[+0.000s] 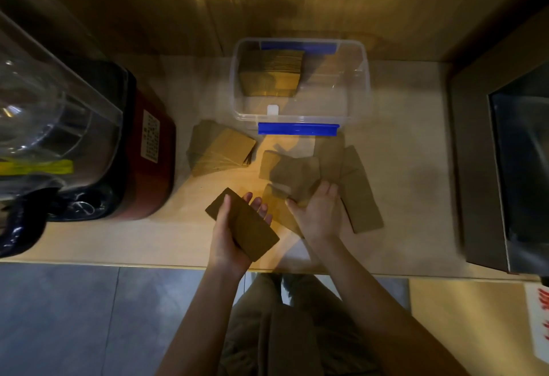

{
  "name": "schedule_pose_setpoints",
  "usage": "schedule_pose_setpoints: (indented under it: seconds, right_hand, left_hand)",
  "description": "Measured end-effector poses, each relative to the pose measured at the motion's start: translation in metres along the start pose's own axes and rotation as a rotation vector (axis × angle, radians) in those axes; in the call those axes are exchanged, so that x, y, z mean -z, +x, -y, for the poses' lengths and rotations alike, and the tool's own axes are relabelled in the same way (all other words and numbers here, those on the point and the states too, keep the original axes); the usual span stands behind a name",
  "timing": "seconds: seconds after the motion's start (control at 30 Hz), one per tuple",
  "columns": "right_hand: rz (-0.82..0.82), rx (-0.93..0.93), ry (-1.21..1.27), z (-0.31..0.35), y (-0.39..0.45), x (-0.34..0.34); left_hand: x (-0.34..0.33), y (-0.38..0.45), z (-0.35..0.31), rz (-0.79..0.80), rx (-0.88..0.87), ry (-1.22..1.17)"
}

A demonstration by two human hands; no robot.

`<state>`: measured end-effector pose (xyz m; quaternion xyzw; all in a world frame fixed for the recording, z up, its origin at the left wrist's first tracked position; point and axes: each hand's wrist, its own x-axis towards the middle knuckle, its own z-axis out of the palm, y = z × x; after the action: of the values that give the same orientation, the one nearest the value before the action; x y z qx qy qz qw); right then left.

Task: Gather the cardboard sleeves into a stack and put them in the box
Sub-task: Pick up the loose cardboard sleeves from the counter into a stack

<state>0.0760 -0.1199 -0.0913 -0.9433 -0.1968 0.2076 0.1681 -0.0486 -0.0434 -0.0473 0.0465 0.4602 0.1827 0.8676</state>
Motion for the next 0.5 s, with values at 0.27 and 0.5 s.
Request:
schedule_pose_setpoints:
  seconds: [0.27, 0.5]
  right_hand:
    - [0.024, 0.303, -0.069, -0.006, -0.005, 0.025]
    - [0.202, 0.478, -0.211, -0.017, -0.018, 0.017]
  left_hand:
    - [0.009, -0.003, 0.000, -0.013, 0.024, -0.004]
    - [0.013, -0.004, -0.001, 0.023, 0.018, -0.008]
